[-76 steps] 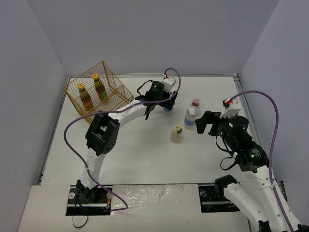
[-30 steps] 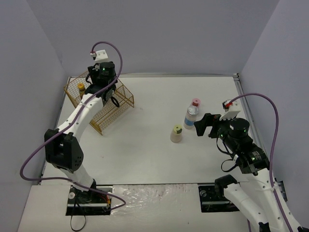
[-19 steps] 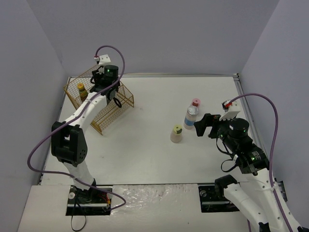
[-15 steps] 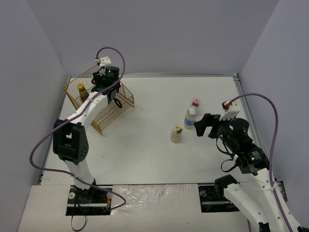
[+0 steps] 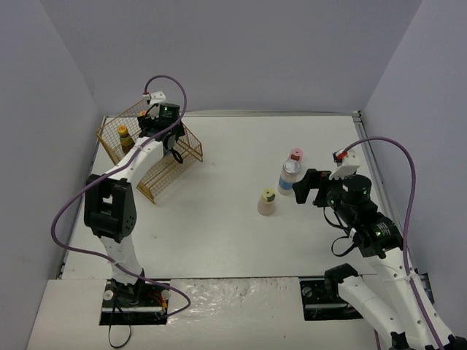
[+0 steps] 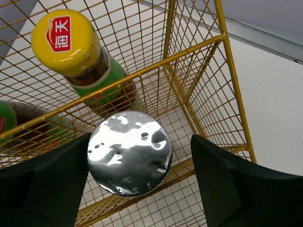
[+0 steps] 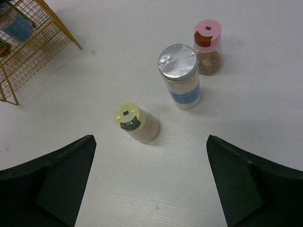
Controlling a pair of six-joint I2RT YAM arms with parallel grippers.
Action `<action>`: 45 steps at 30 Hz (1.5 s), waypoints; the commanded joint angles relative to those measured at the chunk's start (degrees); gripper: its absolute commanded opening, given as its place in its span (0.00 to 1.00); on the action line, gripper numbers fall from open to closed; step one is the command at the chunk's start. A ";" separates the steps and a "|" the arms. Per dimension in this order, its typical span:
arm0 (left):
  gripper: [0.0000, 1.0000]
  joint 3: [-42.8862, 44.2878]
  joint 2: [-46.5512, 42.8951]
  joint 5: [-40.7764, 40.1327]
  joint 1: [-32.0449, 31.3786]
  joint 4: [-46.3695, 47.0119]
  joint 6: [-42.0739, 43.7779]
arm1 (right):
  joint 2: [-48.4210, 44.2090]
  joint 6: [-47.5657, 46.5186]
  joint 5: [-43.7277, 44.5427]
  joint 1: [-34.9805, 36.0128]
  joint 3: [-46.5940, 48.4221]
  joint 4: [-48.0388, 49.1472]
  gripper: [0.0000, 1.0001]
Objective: Organize the condiment bottles
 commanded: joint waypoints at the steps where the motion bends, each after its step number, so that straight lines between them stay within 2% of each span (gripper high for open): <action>1: 0.84 4.17 -4.87 1.48 0.42 -0.11 -0.60 | 4.35 1.17 3.88 0.53 2.35 3.24 1.00; 6: 0.96 4.19 -9.83 3.88 0.42 -4.04 0.81 | 10.88 1.65 7.47 0.50 4.07 3.94 1.00; 14: 0.97 1.40 -22.33 8.78 0.42 -11.46 4.23 | 24.87 2.01 12.22 0.82 6.75 9.70 1.00; 24: 0.97 -18.02 -41.26 26.70 0.33 -9.92 12.76 | 36.70 -0.63 16.64 2.07 9.70 15.24 0.99; 29: 0.97 -30.49 -50.90 30.23 0.33 -6.46 14.57 | 40.96 -1.29 17.21 2.40 10.13 17.54 0.87; 31: 0.97 -33.02 -52.57 30.89 0.33 -5.88 14.92 | 42.77 -1.54 17.30 2.49 10.22 18.52 0.80; 35: 0.97 -35.20 -54.88 32.02 0.38 -6.19 15.38 | 45.89 -2.47 17.41 2.80 10.75 21.25 0.64; 39: 0.97 -36.39 -56.46 30.73 0.42 -5.15 15.03 | 47.84 -4.89 15.36 3.69 12.14 23.10 0.43; 41: 0.97 -36.36 -56.72 30.09 0.42 -5.32 15.24 | 48.67 -6.15 13.73 4.61 13.13 23.68 0.35; 45: 0.97 -36.31 -56.95 28.72 0.51 -5.46 15.24 | 50.27 -9.66 14.12 11.73 17.62 23.71 0.20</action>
